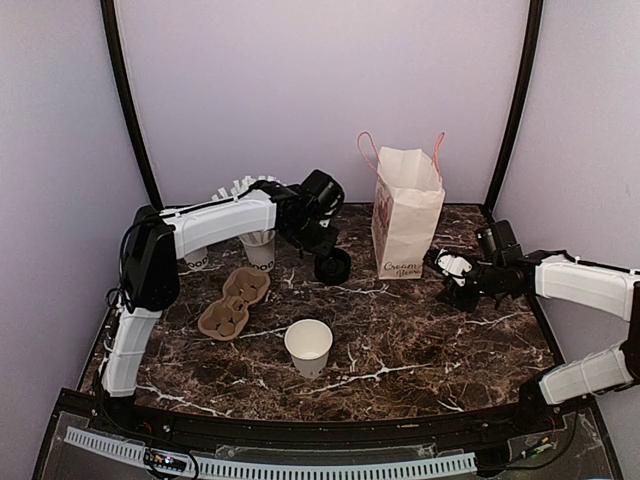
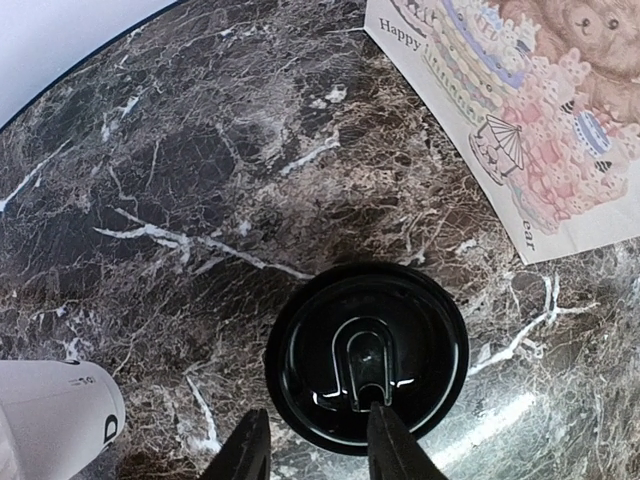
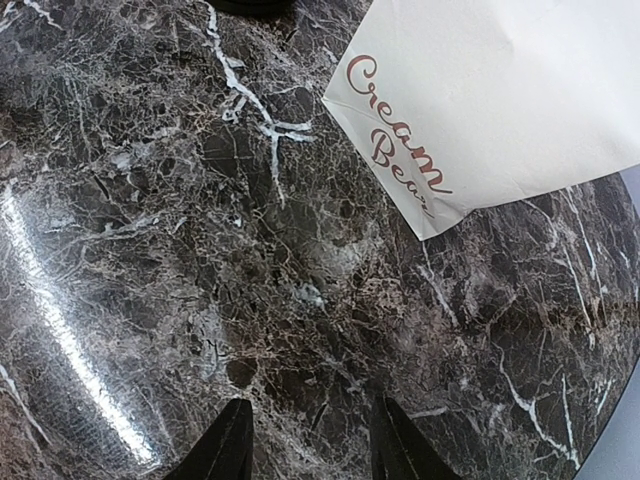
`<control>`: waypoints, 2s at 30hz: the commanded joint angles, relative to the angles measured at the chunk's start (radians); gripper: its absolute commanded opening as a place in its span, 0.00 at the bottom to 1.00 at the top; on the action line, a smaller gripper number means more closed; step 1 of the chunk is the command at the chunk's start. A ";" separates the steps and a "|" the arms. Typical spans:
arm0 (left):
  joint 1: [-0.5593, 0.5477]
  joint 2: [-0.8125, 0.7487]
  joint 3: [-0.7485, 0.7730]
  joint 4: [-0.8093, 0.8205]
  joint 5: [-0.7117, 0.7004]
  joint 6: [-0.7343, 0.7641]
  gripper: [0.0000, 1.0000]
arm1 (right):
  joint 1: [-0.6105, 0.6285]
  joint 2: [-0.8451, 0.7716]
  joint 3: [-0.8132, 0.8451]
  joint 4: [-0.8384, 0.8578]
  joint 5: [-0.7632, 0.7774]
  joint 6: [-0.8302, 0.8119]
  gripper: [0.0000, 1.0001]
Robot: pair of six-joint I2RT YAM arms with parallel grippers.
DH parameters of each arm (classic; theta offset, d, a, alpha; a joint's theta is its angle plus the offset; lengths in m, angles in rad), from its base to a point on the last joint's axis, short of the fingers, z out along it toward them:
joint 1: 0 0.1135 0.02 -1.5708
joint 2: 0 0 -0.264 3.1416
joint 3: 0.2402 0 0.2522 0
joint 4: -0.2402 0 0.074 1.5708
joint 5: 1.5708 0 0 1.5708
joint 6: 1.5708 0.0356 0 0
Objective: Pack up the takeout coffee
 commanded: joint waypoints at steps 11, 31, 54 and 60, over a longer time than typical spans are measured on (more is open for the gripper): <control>0.055 0.072 0.081 -0.059 0.109 -0.040 0.38 | 0.009 -0.018 -0.009 0.006 -0.006 -0.007 0.42; 0.081 0.113 0.101 -0.032 0.166 -0.019 0.28 | 0.014 -0.009 -0.012 0.008 0.002 -0.010 0.42; 0.081 0.124 0.116 -0.038 0.178 -0.010 0.21 | 0.015 -0.011 -0.015 0.011 0.012 -0.013 0.42; 0.081 0.132 0.127 -0.039 0.188 -0.009 0.19 | 0.015 -0.009 -0.015 0.012 0.013 -0.013 0.42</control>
